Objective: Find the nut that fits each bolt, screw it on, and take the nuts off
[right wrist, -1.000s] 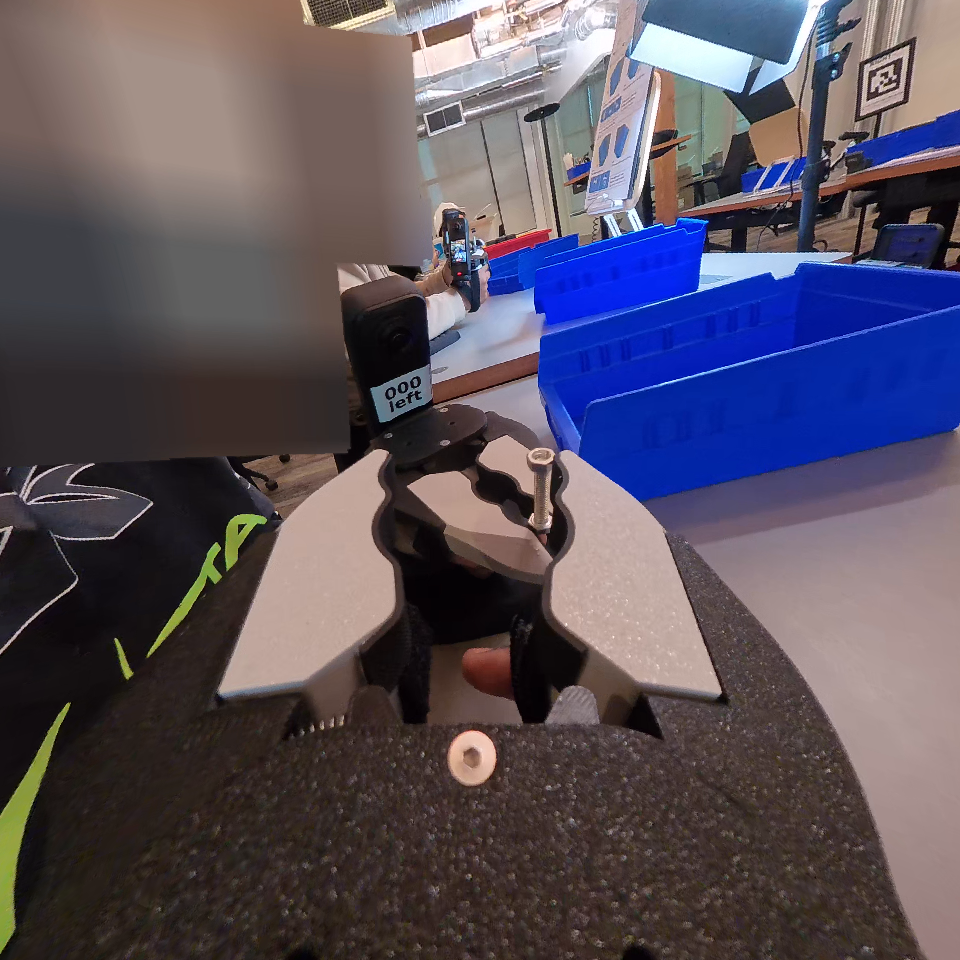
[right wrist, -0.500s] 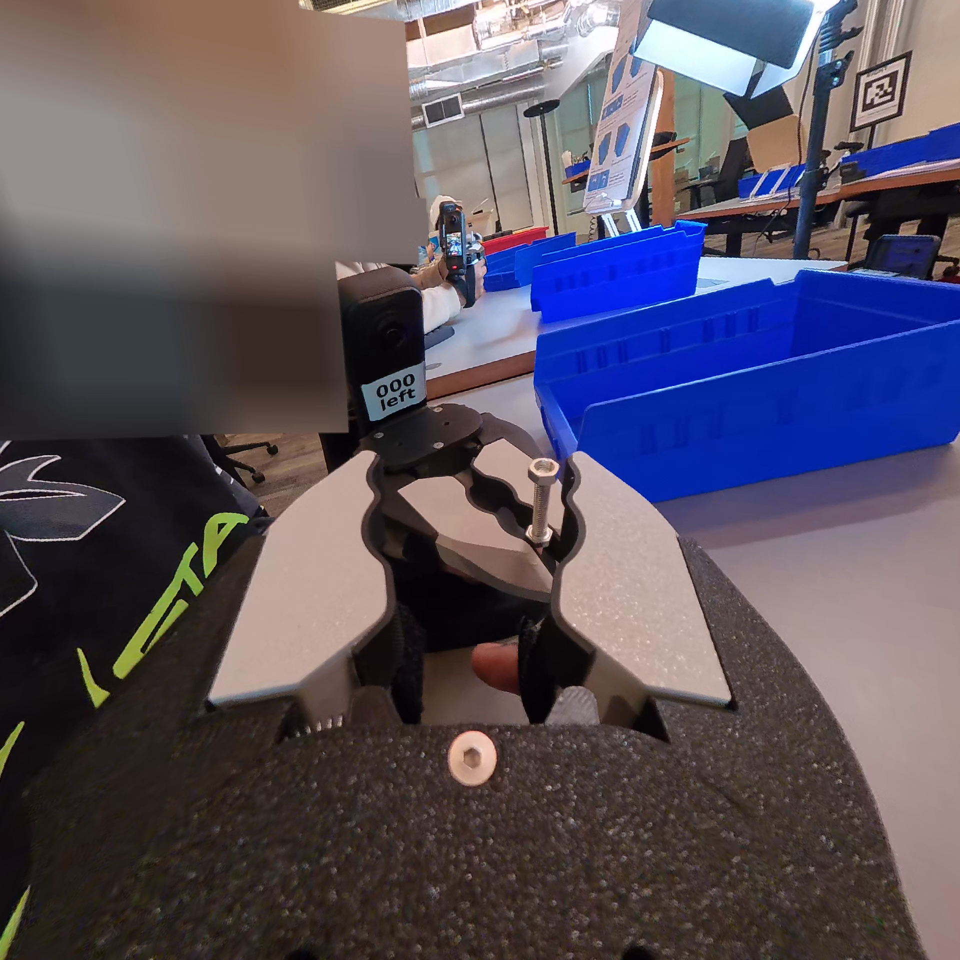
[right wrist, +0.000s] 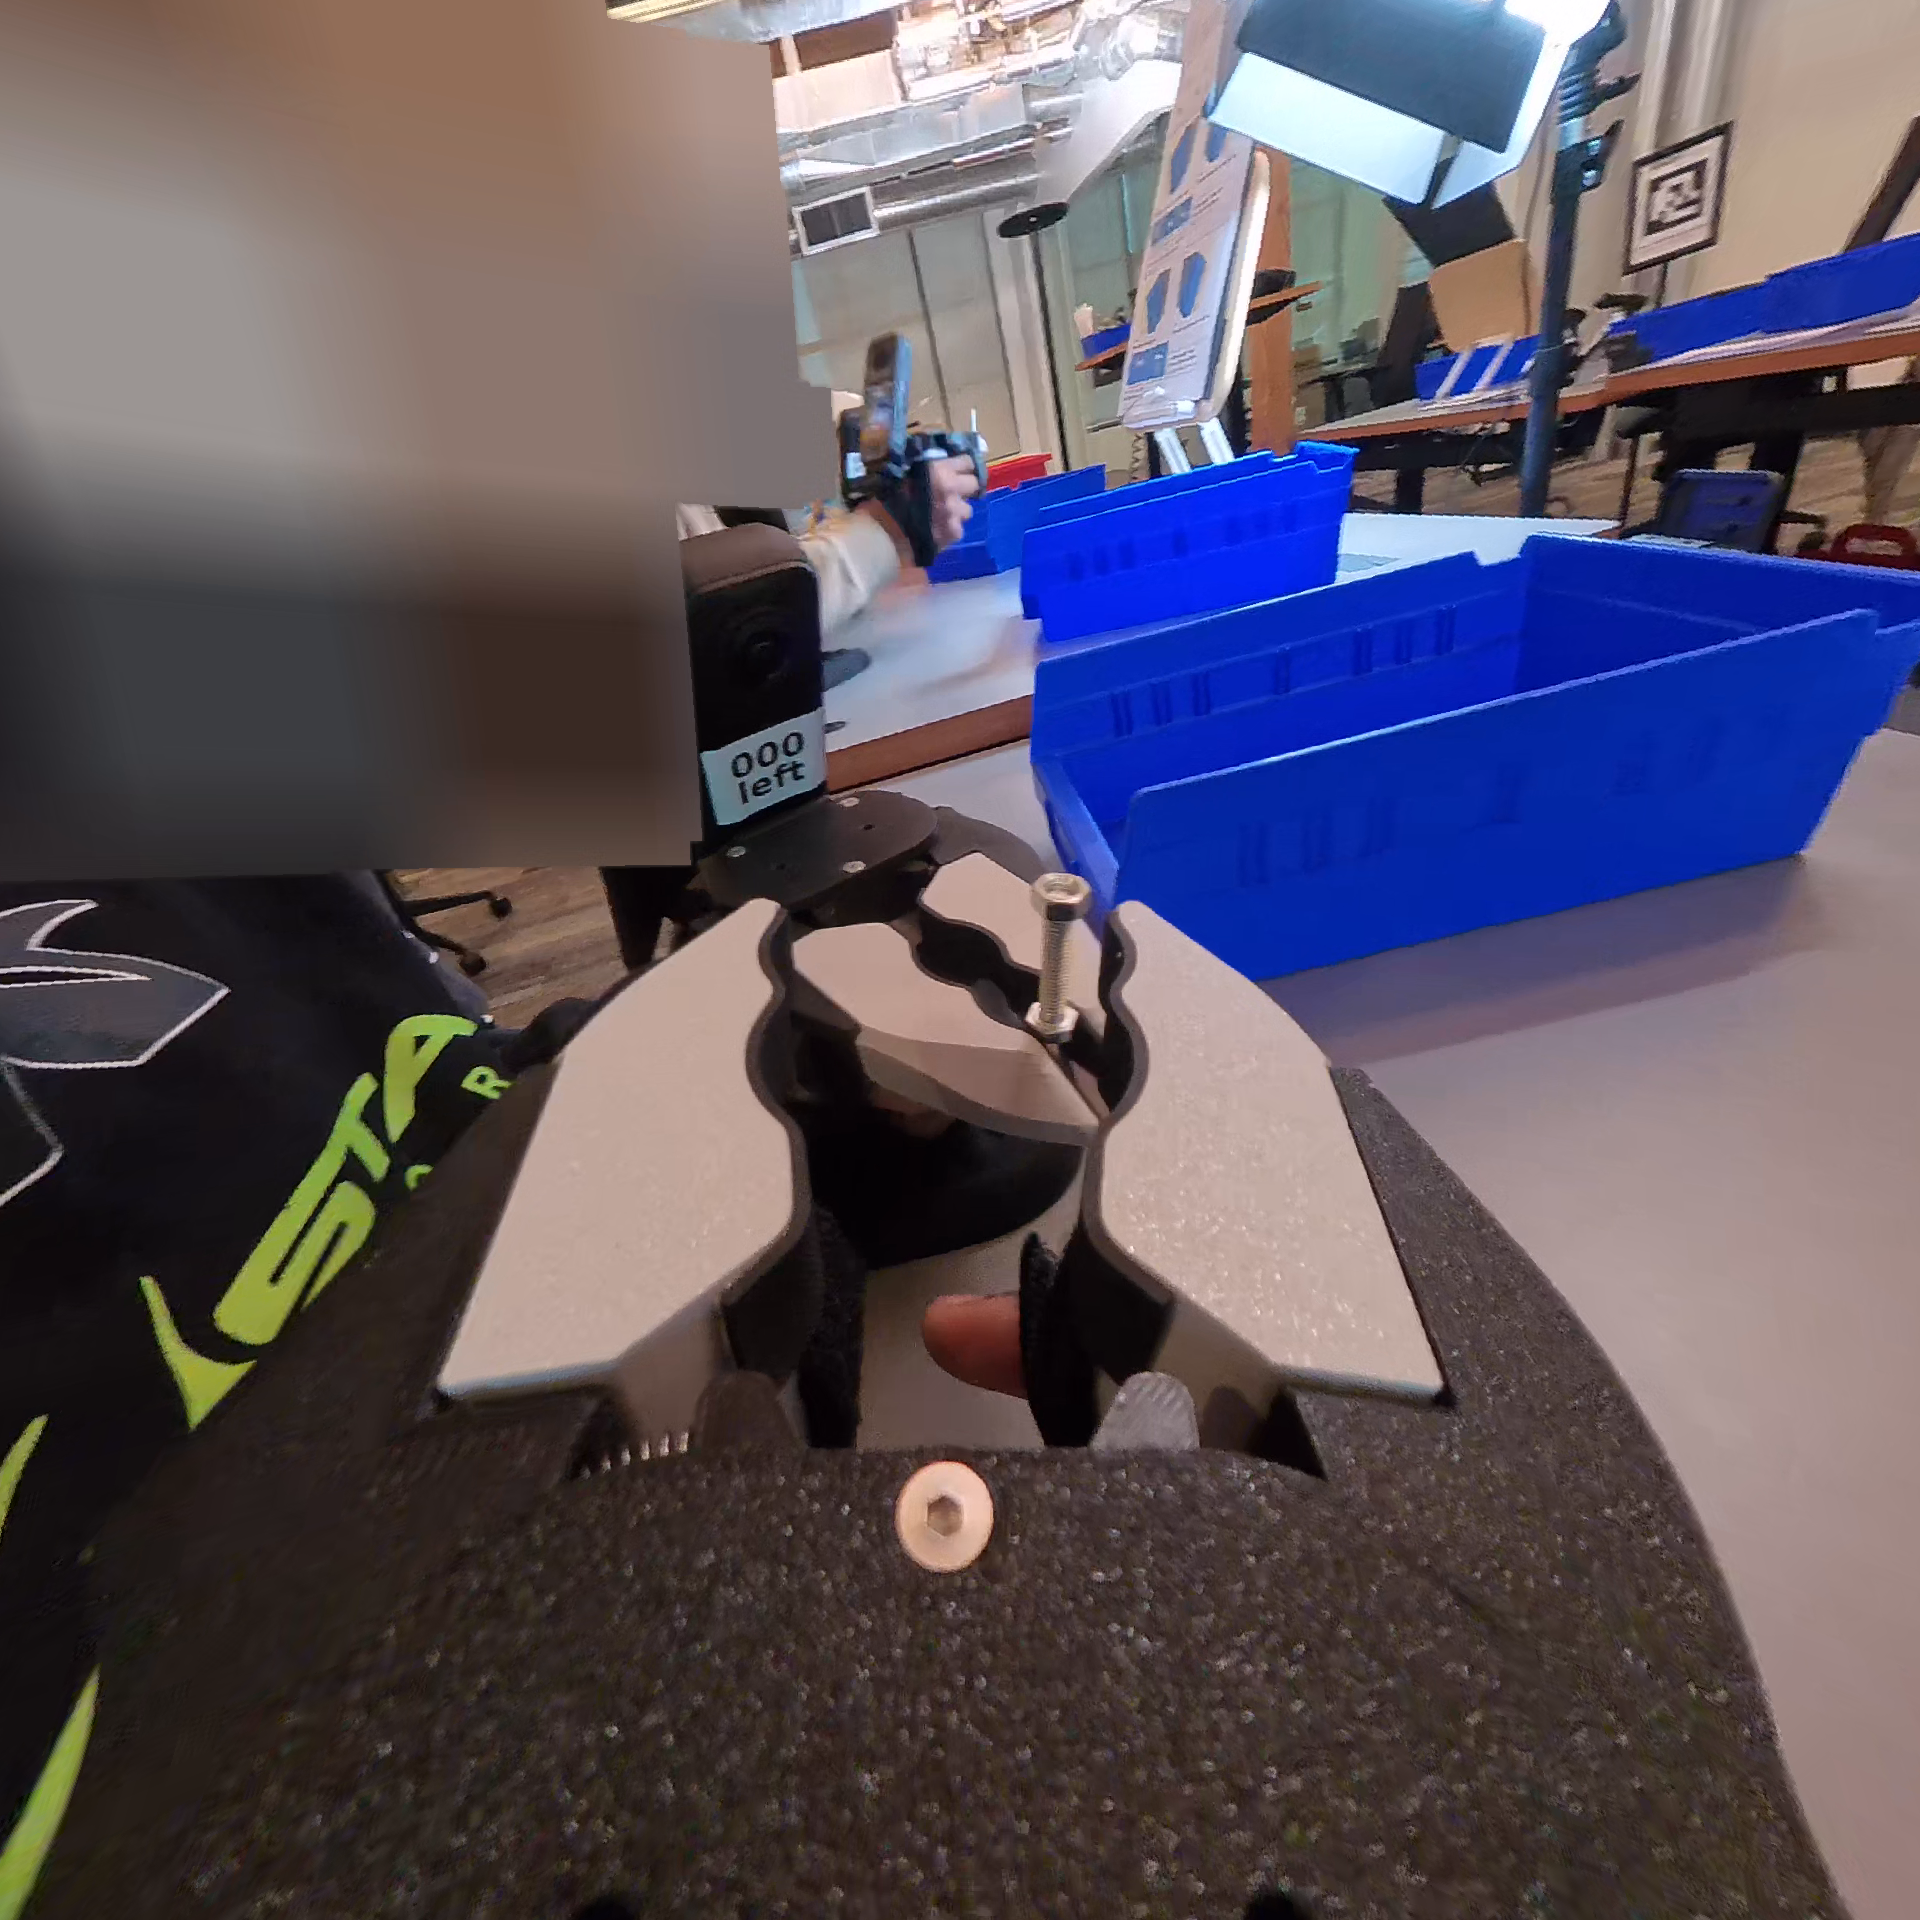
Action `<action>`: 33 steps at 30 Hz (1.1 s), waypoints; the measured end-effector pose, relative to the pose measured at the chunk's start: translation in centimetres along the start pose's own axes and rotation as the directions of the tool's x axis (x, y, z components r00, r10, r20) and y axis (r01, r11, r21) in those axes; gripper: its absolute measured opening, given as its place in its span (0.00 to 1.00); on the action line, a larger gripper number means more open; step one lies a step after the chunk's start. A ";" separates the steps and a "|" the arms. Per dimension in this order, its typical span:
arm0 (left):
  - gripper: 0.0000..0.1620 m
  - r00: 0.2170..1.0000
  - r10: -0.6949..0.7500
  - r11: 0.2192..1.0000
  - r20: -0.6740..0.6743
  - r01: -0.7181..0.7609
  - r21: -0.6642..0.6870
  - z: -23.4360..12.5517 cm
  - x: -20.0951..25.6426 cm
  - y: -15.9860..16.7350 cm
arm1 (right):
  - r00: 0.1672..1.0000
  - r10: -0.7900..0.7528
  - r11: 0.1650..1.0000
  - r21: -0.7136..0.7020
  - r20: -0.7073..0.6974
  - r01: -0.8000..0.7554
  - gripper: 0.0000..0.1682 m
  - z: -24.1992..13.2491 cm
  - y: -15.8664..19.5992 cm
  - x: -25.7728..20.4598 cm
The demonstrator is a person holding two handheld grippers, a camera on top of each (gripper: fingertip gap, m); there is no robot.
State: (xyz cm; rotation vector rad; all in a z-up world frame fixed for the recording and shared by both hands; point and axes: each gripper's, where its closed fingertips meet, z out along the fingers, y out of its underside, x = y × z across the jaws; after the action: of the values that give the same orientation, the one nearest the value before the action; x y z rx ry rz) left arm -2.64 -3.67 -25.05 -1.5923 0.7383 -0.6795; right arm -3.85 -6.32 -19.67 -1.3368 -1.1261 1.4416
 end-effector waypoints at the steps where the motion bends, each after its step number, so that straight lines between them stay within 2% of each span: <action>1: 0.06 1.000 0.002 1.000 -0.001 -0.002 -0.001 0.0 0.0 0.0 | 1.000 -0.006 1.000 0.001 -0.019 0.006 0.36 0.0 0.0 0.3; 5: 0.06 1.000 0.007 1.000 -0.004 -0.007 -0.006 0.1 0.1 0.1 | 0.999 -0.035 0.999 -0.004 -0.029 0.035 0.43 1.0 0.2 0.6; 10: 0.06 1.000 0.008 1.000 -0.006 -0.008 -0.010 0.1 0.1 0.1 | 0.999 -0.051 0.999 -0.019 0.008 0.051 0.45 2.6 0.5 0.0; 21: 0.06 1.000 -0.012 1.000 0.011 0.012 -0.003 0.0 -0.3 0.1 | 0.999 -0.053 0.999 -0.011 -0.005 0.052 0.43 1.6 0.6 -0.5; 27: 0.06 1.000 -0.017 1.000 0.012 0.017 0.002 0.0 -0.4 0.0 | 0.997 -0.062 0.998 0.002 -0.035 0.062 0.34 0.4 0.5 -0.3; 33: 0.06 1.000 -0.009 1.000 0.007 0.009 -0.001 0.0 -0.2 0.1 | 0.997 -0.068 0.998 0.017 -0.039 0.068 0.45 1.8 0.3 0.2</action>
State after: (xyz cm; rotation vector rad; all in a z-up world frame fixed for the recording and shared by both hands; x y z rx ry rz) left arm -2.78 -3.49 -25.12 -1.5990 0.7270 -0.6797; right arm -5.66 -6.28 -19.95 -1.2954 -1.1204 1.3689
